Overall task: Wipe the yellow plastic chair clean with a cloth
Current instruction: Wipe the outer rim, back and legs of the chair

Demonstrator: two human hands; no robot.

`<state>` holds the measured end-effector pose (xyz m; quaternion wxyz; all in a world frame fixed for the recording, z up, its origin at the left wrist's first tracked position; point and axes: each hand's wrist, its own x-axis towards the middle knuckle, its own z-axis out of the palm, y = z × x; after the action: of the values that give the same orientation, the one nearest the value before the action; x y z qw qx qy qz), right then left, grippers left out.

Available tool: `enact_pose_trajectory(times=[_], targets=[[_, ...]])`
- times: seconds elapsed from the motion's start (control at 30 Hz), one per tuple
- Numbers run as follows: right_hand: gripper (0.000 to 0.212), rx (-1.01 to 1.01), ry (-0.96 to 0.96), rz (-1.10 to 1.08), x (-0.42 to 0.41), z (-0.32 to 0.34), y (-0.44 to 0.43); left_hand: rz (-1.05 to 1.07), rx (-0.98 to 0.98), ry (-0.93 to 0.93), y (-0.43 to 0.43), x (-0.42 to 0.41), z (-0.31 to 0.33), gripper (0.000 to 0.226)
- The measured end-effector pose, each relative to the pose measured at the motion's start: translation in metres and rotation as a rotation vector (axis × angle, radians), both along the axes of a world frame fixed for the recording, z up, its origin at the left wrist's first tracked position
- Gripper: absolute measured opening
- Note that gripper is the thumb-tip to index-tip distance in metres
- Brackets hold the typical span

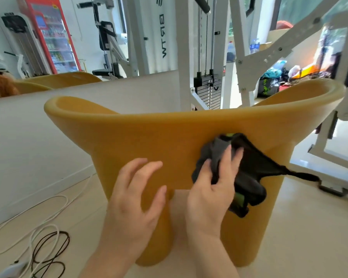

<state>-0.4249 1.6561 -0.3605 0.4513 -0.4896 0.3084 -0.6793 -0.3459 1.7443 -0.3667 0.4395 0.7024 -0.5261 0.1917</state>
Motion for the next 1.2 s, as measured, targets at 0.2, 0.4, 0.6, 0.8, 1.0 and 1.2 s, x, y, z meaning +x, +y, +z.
enact_pose_trajectory(times=[0.2,0.4,0.6,0.8,1.0,1.2], targets=[[0.065,-0.244,0.305,0.148,0.069,-0.008,0.058,-0.139,-0.33,0.753,0.023,0.025,0.0,0.026],[0.064,-0.001,0.139,0.671,0.027,0.023,0.061,-0.43,-0.338,0.832,0.027,0.008,0.01,0.066],[0.056,-0.3,0.652,0.707,-0.041,0.066,0.018,-0.343,-0.416,0.888,0.005,0.014,0.03,0.042],[0.039,-0.735,1.098,-0.37,-0.043,0.094,-0.056,0.011,-0.289,0.218,0.001,0.036,0.04,0.029],[0.051,-0.941,1.006,-0.519,-0.032,0.092,-0.093,0.193,-0.535,0.306,-0.019,0.042,0.028,0.02],[0.048,-0.78,0.987,-0.416,-0.094,0.094,-0.134,0.155,-0.722,0.669,-0.01,0.044,0.023,0.021]])
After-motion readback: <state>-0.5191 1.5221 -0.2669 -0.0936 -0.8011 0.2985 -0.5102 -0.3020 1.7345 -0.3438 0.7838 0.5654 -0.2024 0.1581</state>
